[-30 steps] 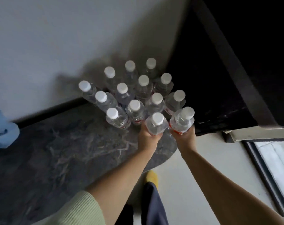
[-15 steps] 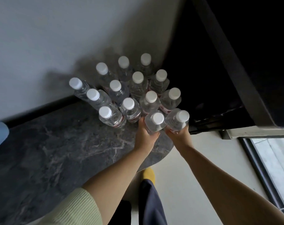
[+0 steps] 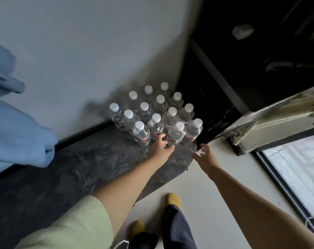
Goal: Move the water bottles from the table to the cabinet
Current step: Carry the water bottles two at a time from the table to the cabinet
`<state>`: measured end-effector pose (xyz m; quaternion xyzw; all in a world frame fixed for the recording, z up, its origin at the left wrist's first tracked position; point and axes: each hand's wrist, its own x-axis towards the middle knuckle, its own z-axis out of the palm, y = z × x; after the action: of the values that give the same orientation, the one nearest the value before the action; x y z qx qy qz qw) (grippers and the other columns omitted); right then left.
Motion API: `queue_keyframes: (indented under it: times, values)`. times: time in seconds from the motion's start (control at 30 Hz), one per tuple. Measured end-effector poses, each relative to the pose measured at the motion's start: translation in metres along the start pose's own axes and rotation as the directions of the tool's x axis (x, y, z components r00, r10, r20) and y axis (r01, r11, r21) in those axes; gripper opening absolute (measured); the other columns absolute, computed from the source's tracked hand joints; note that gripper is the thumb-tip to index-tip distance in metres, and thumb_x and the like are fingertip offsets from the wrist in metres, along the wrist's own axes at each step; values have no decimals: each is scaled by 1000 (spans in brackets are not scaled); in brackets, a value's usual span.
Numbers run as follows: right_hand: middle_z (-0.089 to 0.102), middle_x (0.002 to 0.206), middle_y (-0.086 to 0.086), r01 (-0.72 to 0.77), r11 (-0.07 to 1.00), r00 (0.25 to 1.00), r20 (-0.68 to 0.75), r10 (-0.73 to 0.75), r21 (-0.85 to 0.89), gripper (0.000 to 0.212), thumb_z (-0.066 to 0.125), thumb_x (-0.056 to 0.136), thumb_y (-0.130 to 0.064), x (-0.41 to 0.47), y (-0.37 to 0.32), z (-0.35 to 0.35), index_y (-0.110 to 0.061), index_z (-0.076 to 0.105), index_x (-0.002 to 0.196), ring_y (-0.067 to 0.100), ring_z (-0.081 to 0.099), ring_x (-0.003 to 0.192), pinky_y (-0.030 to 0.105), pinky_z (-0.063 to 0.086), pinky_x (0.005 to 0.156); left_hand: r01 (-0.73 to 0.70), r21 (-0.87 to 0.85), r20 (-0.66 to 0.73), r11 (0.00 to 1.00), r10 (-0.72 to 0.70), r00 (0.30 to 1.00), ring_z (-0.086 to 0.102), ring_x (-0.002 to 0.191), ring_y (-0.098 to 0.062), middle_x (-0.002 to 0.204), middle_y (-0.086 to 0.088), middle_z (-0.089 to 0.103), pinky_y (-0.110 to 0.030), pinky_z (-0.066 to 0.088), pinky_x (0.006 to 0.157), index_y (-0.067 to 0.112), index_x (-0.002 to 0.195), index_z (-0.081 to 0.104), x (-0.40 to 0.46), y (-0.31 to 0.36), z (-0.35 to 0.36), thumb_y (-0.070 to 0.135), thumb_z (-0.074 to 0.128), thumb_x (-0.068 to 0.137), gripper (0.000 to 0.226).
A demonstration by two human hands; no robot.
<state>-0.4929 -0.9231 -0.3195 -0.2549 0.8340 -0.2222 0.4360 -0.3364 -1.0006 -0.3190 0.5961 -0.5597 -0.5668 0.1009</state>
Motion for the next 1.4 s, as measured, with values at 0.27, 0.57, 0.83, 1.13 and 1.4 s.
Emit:
queue_keyframes:
  times: [0.27, 0.57, 0.83, 1.13, 1.4]
  values:
    - [60, 127, 17, 262, 825, 965, 115, -237, -500, 40, 53, 97, -23, -100, -100, -30, -4, 52, 132, 31, 57, 116, 32, 44, 88, -297, 362, 148, 883, 260, 954, 58, 110, -26, 120, -6, 58, -40, 48, 96, 17, 137, 41, -92, 81, -94, 30, 61, 92, 51]
    - [52, 135, 12, 295, 547, 941, 139, -308, -783, 43, 52, 94, -31, -194, -191, -19, -14, 52, 132, 36, 49, 126, 58, 38, 106, -351, 717, 103, 602, 407, 908, 57, 114, -30, 129, -10, 57, -29, 42, 82, 11, 133, 46, -175, 114, -171, 29, 59, 91, 47]
    - [48, 141, 6, 432, 295, 842, 264, -471, -852, 45, 52, 95, -31, -253, -229, 18, -19, 48, 138, 31, 44, 133, 56, 30, 111, -172, 797, -98, 579, 405, 909, 53, 119, -29, 137, -9, 51, -37, 44, 89, 17, 137, 41, -252, 93, -232, 38, 52, 94, 49]
    - [44, 142, 11, 675, 11, 575, 517, -634, -738, 52, 44, 97, -47, -328, -213, 61, -19, 42, 141, 32, 44, 131, 50, 38, 107, 156, 590, -453, 792, 165, 876, 53, 118, -30, 134, -9, 53, -34, 44, 90, 15, 133, 45, -361, 10, -240, 36, 52, 93, 45]
    - [43, 143, 14, 809, -245, 344, 768, -540, -535, 47, 45, 98, -40, -431, -166, 139, -16, 44, 138, 34, 43, 132, 47, 37, 107, 325, 397, -636, 858, 2, 772, 56, 112, -31, 129, -14, 55, -35, 46, 83, 11, 140, 39, -502, -82, -224, 34, 50, 97, 50]
